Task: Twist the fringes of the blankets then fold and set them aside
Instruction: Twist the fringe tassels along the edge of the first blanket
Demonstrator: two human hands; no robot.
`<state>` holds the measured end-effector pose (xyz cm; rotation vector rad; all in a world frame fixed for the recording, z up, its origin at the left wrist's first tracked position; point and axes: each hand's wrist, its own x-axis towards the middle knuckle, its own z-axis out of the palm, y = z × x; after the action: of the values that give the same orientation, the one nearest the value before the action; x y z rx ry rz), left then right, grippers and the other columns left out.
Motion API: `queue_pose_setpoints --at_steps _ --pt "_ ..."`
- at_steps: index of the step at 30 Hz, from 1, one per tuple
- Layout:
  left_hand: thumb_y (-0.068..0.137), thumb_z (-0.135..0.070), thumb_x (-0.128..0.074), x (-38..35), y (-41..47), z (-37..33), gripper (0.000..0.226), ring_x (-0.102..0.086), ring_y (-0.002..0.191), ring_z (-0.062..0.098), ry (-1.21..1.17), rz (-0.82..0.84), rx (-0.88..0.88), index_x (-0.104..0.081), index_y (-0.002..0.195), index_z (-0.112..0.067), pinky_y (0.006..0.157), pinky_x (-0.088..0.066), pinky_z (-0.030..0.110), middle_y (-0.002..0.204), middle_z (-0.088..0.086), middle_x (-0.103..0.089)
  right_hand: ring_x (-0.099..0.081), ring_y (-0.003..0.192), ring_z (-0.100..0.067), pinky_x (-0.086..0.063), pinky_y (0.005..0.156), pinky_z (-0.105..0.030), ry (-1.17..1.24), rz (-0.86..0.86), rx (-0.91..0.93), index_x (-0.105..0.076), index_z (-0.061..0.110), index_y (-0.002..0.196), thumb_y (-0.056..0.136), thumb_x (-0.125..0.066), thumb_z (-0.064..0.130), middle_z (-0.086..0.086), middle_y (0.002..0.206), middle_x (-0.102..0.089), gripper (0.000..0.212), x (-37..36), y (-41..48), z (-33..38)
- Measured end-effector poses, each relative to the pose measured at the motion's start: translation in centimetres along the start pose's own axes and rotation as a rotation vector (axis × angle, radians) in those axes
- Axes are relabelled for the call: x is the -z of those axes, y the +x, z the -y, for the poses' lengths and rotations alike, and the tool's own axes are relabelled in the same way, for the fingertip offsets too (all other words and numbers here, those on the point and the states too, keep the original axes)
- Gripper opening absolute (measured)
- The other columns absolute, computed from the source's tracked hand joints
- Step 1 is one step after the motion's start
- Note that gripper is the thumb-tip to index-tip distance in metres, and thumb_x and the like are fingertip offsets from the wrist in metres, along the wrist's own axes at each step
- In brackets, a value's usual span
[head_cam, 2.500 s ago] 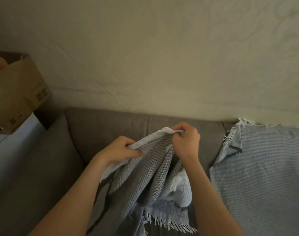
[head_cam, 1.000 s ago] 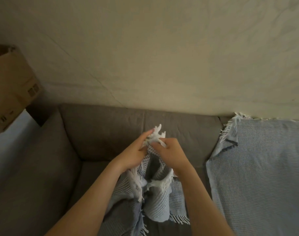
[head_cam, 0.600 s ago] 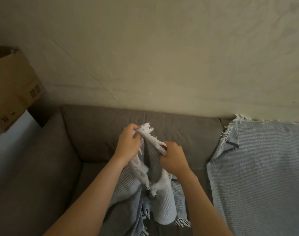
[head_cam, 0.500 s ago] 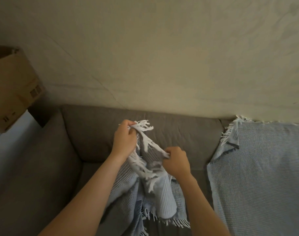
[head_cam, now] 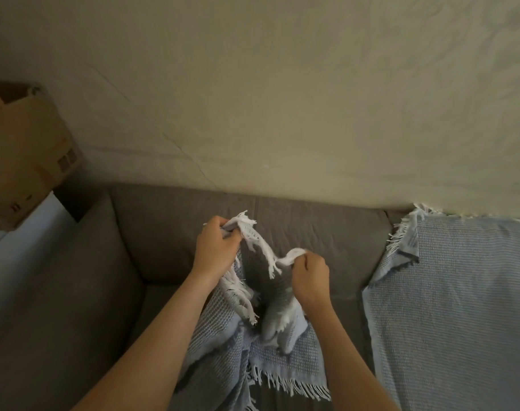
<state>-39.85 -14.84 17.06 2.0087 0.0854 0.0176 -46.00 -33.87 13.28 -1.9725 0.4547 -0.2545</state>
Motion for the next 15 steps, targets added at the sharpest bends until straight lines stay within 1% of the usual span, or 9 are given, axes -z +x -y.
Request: queue_pose_setpoints --at_steps 3,5,7,8,9,10,11,13,15 --pt "0.103 -0.023 -0.063 -0.1 0.1 0.3 0.011 -0.058 0.072 0.018 0.053 -0.039 0.045 -0.061 0.099 -0.013 0.060 -0.041 0.031 0.088 0.005 -0.065 -0.042 0.054 -0.005 -0.039 0.057 -0.031 0.148 0.018 0.023 -0.050 0.015 0.072 0.105 -0.045 0.009 0.008 0.063 -0.051 0.034 0.1 0.0 0.6" --pt "0.103 -0.024 -0.062 -0.3 0.2 0.5 0.014 -0.055 0.069 0.017 0.050 -0.055 0.092 -0.060 0.097 -0.012 0.058 -0.039 0.031 0.087 0.006 -0.064 -0.061 0.072 -0.006 -0.053 0.071 -0.029 0.210 0.119 0.063 -0.060 0.017 0.094 0.105 -0.058 0.031 0.006 0.082 -0.066 0.018 0.5 -0.4 1.0" --pt "0.103 -0.020 -0.059 -0.4 0.3 0.6 0.011 -0.055 0.070 0.019 0.063 -0.073 0.122 -0.059 0.095 -0.011 0.057 -0.037 0.032 0.088 0.006 -0.063 -0.069 0.085 -0.006 -0.057 0.078 -0.026 0.145 0.243 0.138 -0.060 0.024 0.102 0.092 -0.076 0.048 0.004 0.094 -0.072 0.031 0.8 -0.3 0.6" --pt "0.102 -0.017 -0.058 -0.5 0.4 0.8 0.009 -0.057 0.073 0.021 0.077 -0.076 0.128 -0.059 0.096 -0.012 0.057 -0.038 0.033 0.089 0.006 -0.063 -0.068 0.082 -0.004 -0.055 0.073 -0.023 0.037 0.284 0.172 -0.061 0.026 0.100 0.086 -0.081 0.050 0.006 0.091 -0.071 0.034 0.9 -0.2 0.3" --pt "0.102 -0.016 -0.057 -0.6 0.5 0.8 0.008 -0.058 0.075 0.022 0.089 -0.072 0.130 -0.059 0.096 -0.012 0.059 -0.039 0.034 0.091 0.007 -0.064 -0.064 0.073 -0.003 -0.052 0.065 -0.022 -0.081 0.308 0.203 -0.061 0.027 0.093 0.085 -0.082 0.046 0.008 0.083 -0.069 0.029 0.9 0.1 -0.1" --pt "0.102 -0.015 -0.056 -0.6 0.6 0.9 0.007 -0.059 0.078 0.022 0.096 -0.067 0.131 -0.059 0.097 -0.012 0.061 -0.040 0.035 0.092 0.006 -0.063 -0.059 0.063 -0.005 -0.047 0.058 -0.024 -0.173 0.321 0.217 -0.060 0.027 0.085 0.088 -0.079 0.036 0.008 0.073 -0.064 0.021 1.0 0.3 -0.5" --pt "0.103 -0.014 -0.056 -0.6 0.6 0.9 0.005 -0.060 0.080 0.022 0.097 -0.064 0.133 -0.059 0.098 -0.013 0.063 -0.042 0.035 0.093 0.006 -0.063 -0.053 0.058 -0.006 -0.044 0.055 -0.027 -0.238 0.330 0.209 -0.057 0.027 0.076 0.090 -0.073 0.024 0.008 0.066 -0.059 0.022 1.0 0.6 -1.2" --pt "0.102 -0.011 -0.056 -0.5 0.8 0.9 0.005 -0.062 0.085 0.024 0.085 -0.081 0.139 -0.059 0.101 -0.014 0.067 -0.046 0.036 0.095 0.005 -0.063 -0.058 0.065 -0.016 -0.045 0.058 -0.032 -0.368 0.369 0.131 -0.051 0.027 0.069 0.089 -0.060 0.003 0.004 0.069 -0.059 0.032 1.5 1.3 -2.6" --pt "0.101 -0.007 -0.054 -0.5 0.9 1.0 0.008 -0.063 0.086 0.027 0.077 -0.107 0.148 -0.059 0.104 -0.013 0.069 -0.049 0.040 0.095 0.005 -0.063 -0.065 0.085 -0.031 -0.050 0.071 -0.038 -0.510 0.432 0.030 -0.060 0.018 0.080 0.087 -0.054 -0.002 -0.008 0.087 -0.065 0.021 2.2 1.7 -3.4"
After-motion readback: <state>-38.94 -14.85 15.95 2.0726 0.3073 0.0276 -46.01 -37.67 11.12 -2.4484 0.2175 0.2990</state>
